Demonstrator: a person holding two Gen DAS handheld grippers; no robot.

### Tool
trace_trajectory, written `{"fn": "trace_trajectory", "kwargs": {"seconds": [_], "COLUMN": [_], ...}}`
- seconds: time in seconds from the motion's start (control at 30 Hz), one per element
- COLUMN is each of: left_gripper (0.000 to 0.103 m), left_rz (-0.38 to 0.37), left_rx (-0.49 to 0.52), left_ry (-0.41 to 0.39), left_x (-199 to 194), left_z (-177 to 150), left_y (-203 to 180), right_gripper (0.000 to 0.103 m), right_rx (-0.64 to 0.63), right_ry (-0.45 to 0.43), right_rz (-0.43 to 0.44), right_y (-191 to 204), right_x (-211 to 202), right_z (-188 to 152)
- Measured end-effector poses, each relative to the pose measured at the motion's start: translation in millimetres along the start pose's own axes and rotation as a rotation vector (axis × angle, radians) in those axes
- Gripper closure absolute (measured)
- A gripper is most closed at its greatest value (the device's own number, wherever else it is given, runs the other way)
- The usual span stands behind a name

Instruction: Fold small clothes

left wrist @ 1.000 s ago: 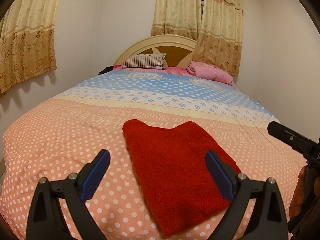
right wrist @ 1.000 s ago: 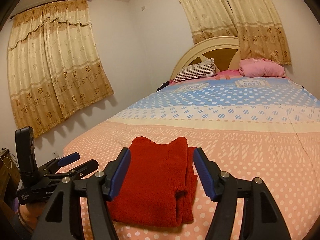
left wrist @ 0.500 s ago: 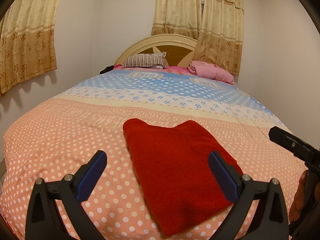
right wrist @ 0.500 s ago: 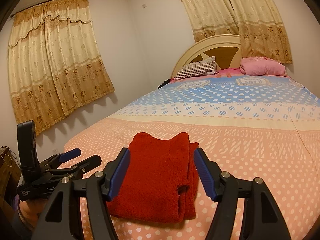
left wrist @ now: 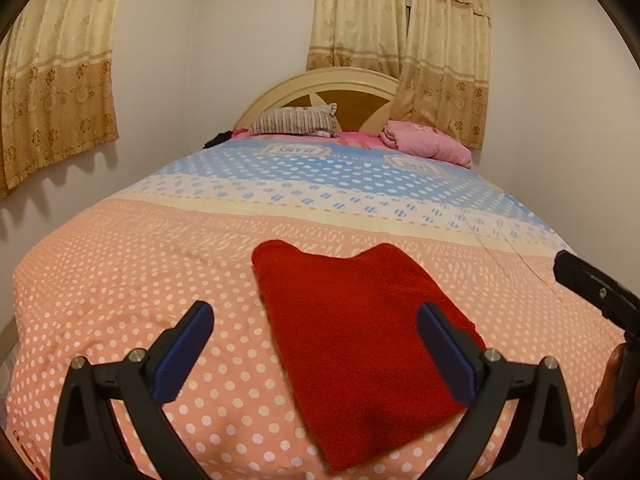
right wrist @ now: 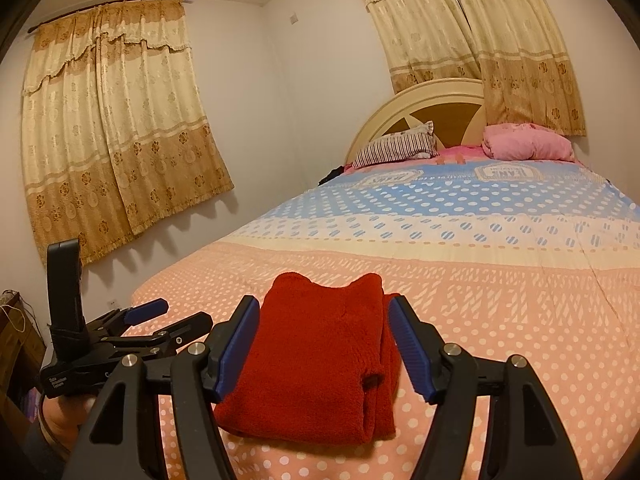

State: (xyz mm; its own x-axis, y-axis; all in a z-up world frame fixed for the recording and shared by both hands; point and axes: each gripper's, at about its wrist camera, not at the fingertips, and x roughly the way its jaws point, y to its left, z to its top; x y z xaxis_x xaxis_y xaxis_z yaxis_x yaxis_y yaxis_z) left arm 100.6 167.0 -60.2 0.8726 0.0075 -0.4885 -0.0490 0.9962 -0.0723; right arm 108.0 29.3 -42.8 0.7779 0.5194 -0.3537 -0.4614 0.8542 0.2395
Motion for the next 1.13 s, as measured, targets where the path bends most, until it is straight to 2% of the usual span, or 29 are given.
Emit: {"fn": "trace_trajectory", "kwargs": {"seconds": [0.67,1.13], "left_gripper": [0.000,0.000], "left_rz": [0.054,0.078], "left_rx": [-0.028,-0.006], "left_ry": [-0.062,-0.067], "left_x": [-14.6,-11.0], "left_z": [13.9,8.5], "left_y": [14.6,14.4], "right_gripper": [0.034,0.034], "right_rx": [-0.058,-0.067], "right_ry": [-0.068,-0.051], "right_rz": [0.017,0.020], "right_y": [24.9,27.1], "right_x": [-24.5,-22.6], "right_z": [9.8,6.8]}}
